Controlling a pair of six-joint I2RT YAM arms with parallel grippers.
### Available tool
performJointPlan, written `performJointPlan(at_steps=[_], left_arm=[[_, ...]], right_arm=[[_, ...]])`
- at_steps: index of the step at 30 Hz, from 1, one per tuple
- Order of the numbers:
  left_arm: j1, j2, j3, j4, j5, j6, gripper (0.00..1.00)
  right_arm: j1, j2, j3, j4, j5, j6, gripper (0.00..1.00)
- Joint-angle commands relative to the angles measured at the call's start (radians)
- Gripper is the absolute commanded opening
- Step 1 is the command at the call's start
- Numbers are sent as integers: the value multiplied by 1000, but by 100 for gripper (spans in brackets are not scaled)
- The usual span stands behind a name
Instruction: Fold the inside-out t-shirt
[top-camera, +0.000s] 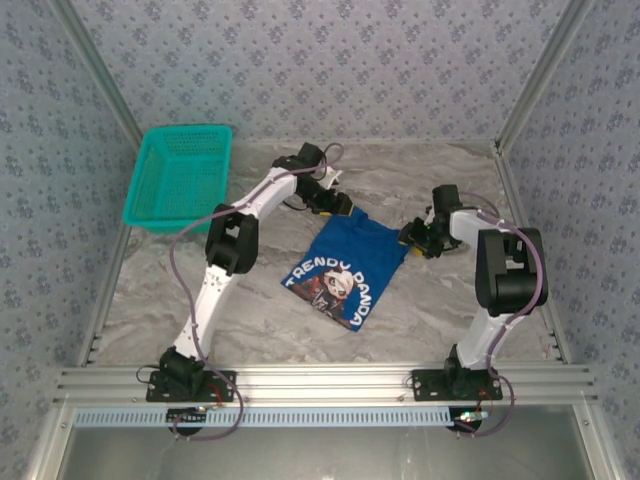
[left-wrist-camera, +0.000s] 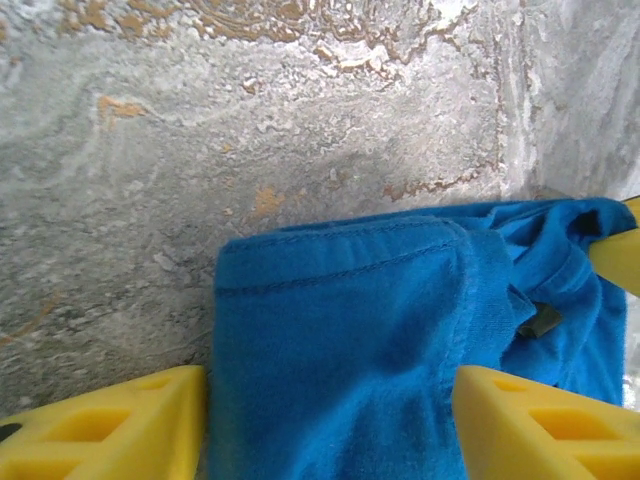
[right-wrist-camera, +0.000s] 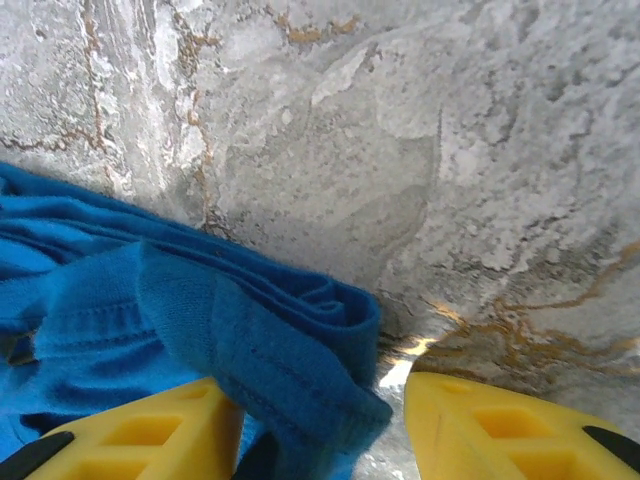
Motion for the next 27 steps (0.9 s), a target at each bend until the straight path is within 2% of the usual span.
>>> performJointPlan(at_steps=[1,7,13,17,23,27], left_arm=[[-12,49,17,-58,71,2,61],[-7,47,24,-41,113,-19,49],[13,46,24,-20,112,-48,35],[24,43,56,8,110,-68,23],[28,28,75,42,116,-85,0],[47,-48,70,85,92,-112,0]], right_arm=[[68,90,9,157,-124,33,47],[82,122,53,160,-136,44,44],[72,119,61,156,-124,21,33],[55,100,68,168,-145,-17,25],[45,106,120,219,-232,-43,9],[36,83,206,185,-249,-86,4]])
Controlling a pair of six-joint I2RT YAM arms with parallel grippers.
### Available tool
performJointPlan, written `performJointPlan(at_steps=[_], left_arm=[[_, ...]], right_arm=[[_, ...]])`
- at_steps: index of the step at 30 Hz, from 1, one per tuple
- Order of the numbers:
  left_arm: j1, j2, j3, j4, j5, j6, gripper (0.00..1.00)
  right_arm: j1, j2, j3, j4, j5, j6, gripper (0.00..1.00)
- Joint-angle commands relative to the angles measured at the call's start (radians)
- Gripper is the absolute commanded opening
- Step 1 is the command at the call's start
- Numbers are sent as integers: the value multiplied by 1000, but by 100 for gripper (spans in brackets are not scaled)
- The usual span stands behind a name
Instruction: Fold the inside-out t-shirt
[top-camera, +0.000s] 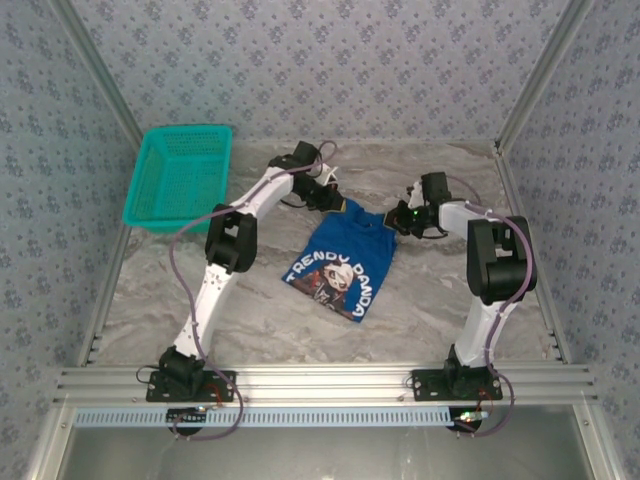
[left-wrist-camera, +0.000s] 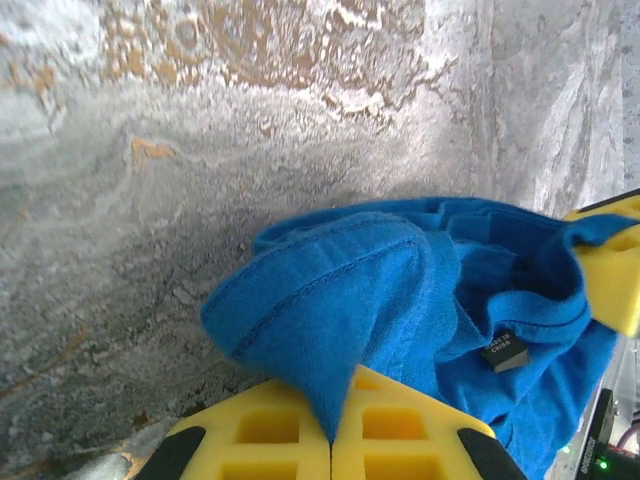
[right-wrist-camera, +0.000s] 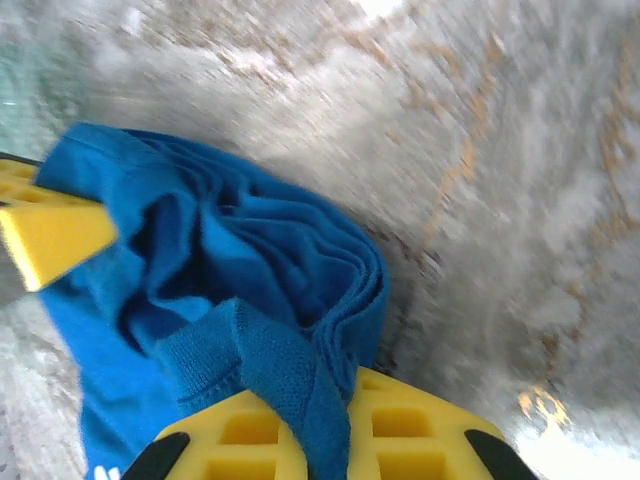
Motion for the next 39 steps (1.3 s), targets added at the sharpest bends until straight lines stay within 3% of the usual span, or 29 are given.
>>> performJointPlan(at_steps=[1,12,18,20,26,31,39], left_arm=[[18,-99,29,51,0,-23,0],[89,-320,63,202,-19,-33,0],[96,-410,12,198,22,9,0],[91,-463,-92,221,20,28,0],[76,-700,-619,488,-11,5,0],[55,-882,-947,567,-60,21,0],[-20,-1085,-1360,665,-140,-35,0]], right_arm=[[-8,-17,104,-5,-58,-58,3],[22,-123,410,-109,-52,-218,1],[45,-179,455,-148,-65,-331,1],[60,-193,438,-162,-76,-366,2],[123,-275,302,-146,-112,-431,2],[198,-383,149,-172,-117,-458,4],[272,-560,-165,-255,0,-397,6]])
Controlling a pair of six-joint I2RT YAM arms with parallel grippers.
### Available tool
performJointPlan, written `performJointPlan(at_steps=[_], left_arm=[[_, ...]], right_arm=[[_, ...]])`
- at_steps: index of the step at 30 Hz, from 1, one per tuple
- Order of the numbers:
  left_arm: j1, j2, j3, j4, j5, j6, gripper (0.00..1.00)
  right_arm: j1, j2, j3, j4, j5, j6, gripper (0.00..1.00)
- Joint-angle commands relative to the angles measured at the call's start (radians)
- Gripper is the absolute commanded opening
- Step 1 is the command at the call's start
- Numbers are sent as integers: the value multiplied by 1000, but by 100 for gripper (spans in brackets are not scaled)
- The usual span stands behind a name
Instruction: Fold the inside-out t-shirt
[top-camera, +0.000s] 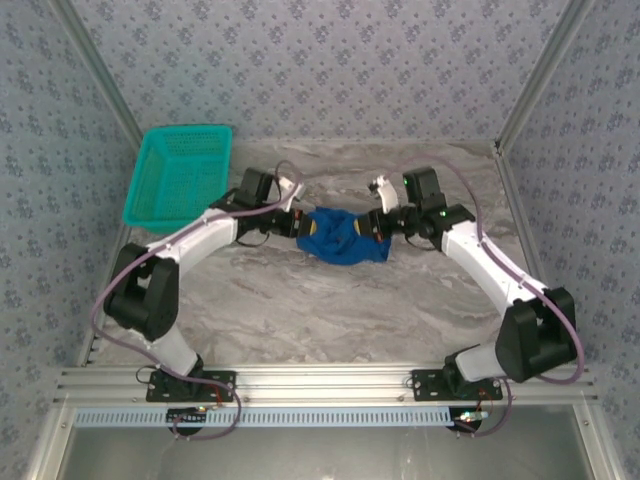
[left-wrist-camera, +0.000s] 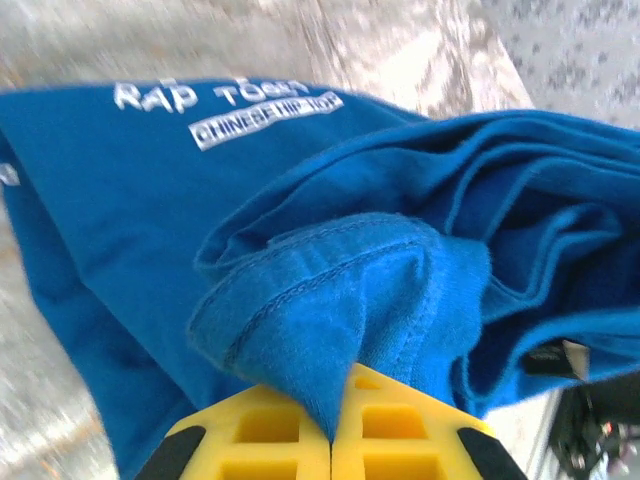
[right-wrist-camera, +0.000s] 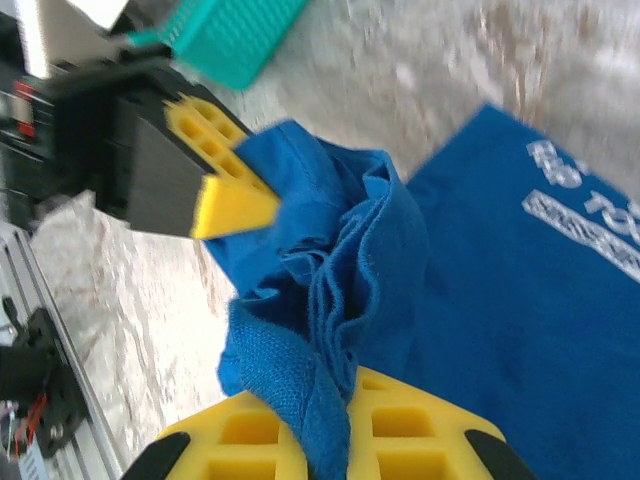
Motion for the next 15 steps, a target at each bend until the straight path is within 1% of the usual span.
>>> performJointPlan(at_steps=[1,5,7,10,15], left_arm=[[-16,-75,-108,111,-29,-38,0],[-57,-86,-197,161,-16,-77,0],[-76,-80,-214,179,-17,-67,0],[-80,-36,-172,169,-28,-69,0],[-74,65,-72,169,-76,-83,0]], right_arm=[[3,-62,-94,-58,64,38,6],[5,-106,-188,-44,85,96,6],[2,-106,-206,-37,107,115,6],[-17,-60,-177,-44,146,137,6],[-77,78,-69,-76,172,150,7]])
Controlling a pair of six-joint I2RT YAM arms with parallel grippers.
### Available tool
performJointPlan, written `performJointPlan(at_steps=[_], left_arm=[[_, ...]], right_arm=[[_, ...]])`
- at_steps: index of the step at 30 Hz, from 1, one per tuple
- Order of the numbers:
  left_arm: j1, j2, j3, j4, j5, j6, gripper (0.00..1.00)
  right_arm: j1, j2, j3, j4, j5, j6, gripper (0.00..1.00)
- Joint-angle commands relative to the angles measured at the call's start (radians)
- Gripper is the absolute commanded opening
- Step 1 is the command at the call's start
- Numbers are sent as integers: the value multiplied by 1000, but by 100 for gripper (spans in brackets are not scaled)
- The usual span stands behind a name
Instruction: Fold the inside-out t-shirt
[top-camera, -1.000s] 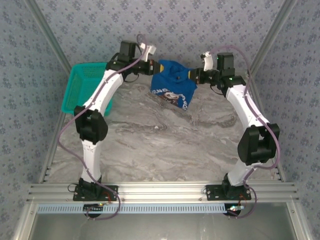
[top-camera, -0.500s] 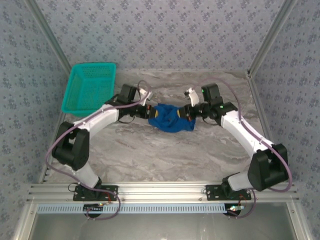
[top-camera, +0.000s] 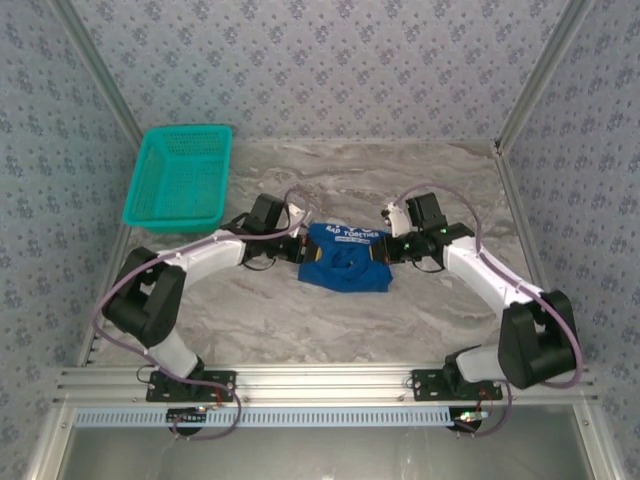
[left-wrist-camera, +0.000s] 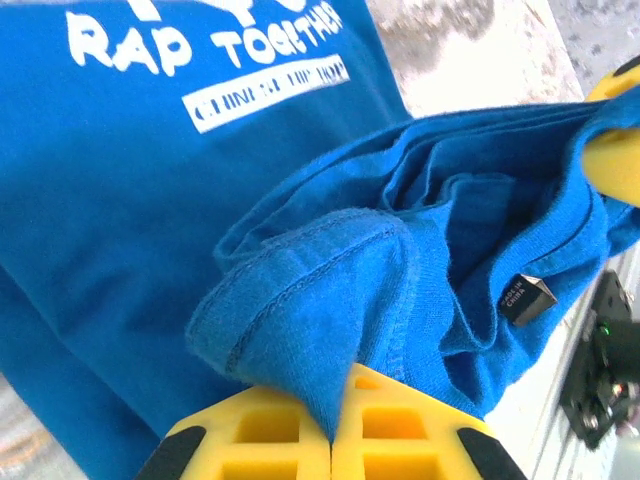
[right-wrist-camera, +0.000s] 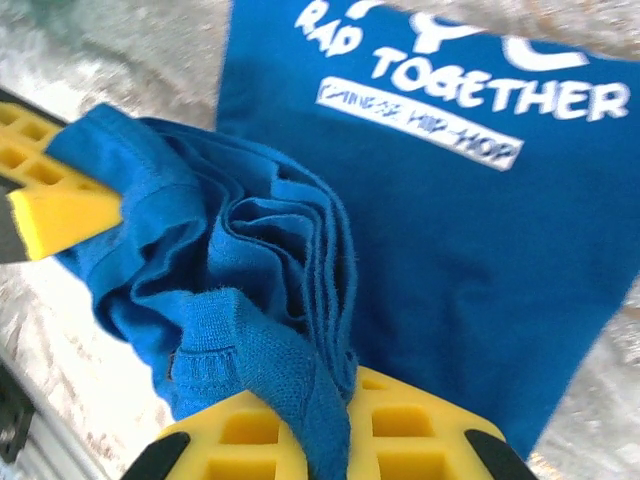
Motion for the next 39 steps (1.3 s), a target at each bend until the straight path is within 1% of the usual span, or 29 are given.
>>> performJointPlan(at_steps=[1,8,11,14,18,22,24,25,28,29,30,33,36,39], left_arm=[[13,65,88,31,-32,-12,0],[58,157,143,72,-71,-34,0],[74,182,140,112,-72,-40,0],[82,231,170,121,-66,-42,3],[88,285,201,157,-72,-66,4],[94,333,235,188,-94,-86,8],[96,360,251,200,-109,-96,15],[97,371,262,198,-108,-98,16],[100,380,269,213,-108,-104,18],[101,379,270,220,-103,-106,17],[101,377,270,225,-98,-109,15],[101,362,272,219,-79,-115,10],[101,319,252,223,-74,-111,1],[102,278,236,231,-64,-106,0]], right_arm=[[-43,93,92,-36,41,26,7],[-69,320,258,-66,38,-15,12],[-76,383,323,-70,52,-35,13],[-88,449,364,-75,53,-53,16],[-94,526,417,-88,59,-80,18],[-112,575,448,-84,79,-90,19],[-116,604,474,-86,94,-96,21],[-118,619,491,-93,100,-99,22],[-125,638,520,-94,93,-102,25],[-126,638,524,-94,82,-101,25],[-130,636,528,-97,70,-103,24],[-131,610,529,-122,55,-116,19],[-132,550,507,-141,41,-127,13],[-131,488,490,-141,17,-133,10]])
